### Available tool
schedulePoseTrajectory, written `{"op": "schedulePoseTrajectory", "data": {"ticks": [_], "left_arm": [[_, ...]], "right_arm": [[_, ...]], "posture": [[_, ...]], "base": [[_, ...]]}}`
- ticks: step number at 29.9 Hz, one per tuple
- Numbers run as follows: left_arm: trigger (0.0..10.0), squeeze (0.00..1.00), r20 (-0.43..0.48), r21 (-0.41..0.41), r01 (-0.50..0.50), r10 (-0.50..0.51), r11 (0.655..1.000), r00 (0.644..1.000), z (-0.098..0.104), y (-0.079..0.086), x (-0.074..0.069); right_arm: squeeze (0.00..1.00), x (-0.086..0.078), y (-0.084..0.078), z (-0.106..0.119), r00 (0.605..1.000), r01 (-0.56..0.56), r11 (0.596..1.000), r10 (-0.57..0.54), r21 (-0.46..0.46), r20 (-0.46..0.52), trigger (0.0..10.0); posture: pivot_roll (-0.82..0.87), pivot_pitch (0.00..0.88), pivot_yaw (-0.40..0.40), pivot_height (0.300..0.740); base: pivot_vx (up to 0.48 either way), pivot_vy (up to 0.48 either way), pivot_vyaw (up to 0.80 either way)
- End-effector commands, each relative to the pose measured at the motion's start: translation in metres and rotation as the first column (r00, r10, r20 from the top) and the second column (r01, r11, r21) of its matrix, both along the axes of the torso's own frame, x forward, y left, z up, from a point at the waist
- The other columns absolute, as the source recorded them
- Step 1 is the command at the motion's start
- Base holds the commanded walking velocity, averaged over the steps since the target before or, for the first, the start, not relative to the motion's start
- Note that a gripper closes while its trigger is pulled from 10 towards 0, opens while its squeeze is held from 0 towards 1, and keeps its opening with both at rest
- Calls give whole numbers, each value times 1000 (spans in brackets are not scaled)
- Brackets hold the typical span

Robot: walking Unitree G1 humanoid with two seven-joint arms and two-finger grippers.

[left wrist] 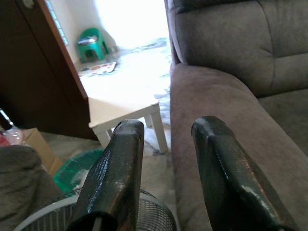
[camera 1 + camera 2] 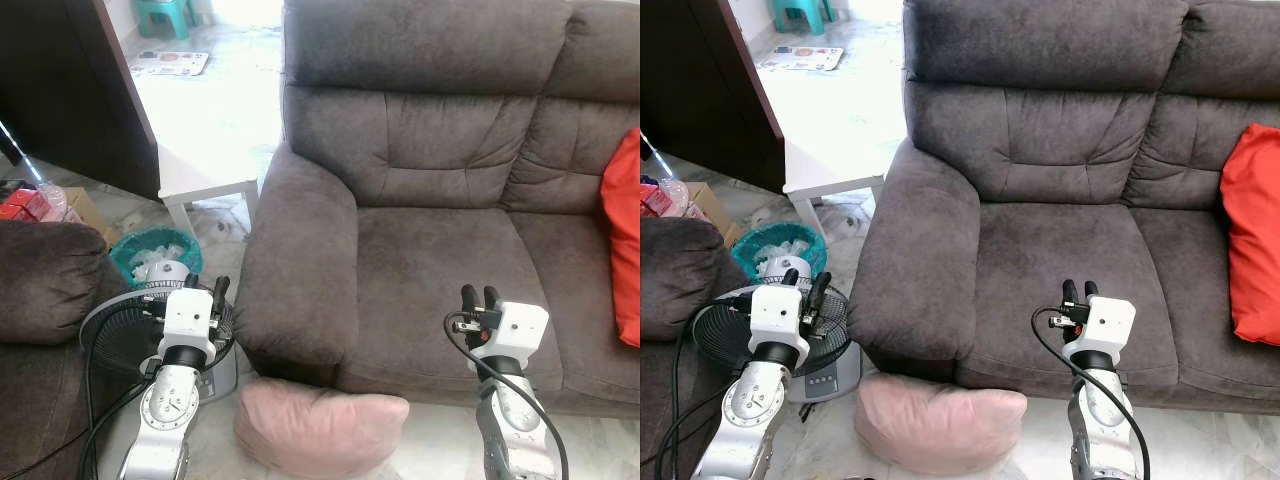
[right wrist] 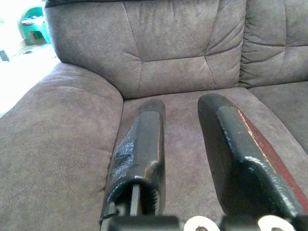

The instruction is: Move the pillow to the sofa from floor

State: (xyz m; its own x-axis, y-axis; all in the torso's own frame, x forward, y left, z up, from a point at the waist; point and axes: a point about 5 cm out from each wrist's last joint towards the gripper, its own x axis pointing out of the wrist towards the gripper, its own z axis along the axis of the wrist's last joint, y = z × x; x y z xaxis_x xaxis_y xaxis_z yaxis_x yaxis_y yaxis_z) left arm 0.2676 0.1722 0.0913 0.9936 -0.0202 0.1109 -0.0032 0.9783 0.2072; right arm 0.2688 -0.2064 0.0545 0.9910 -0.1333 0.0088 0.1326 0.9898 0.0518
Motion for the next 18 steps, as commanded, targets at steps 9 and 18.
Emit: {"op": "schedulePoseTrajectory", "data": {"ticks": [9,18], "left_arm": [[10000,0,-411,-8,-88,77,996,908,-69,21,-1],[10000,0,-620,-14,-130,93,991,779,-110,35,-19]], "right_arm": [[0,-18,-11,-62,923,17,998,-38,-58,-382,10000],[0,-62,-21,-111,720,39,993,-103,-108,-687,10000]], "posture": [[115,88,-27,740],[130,85,-31,740]], "base": [[0,0,0],[0,0,0]]}}
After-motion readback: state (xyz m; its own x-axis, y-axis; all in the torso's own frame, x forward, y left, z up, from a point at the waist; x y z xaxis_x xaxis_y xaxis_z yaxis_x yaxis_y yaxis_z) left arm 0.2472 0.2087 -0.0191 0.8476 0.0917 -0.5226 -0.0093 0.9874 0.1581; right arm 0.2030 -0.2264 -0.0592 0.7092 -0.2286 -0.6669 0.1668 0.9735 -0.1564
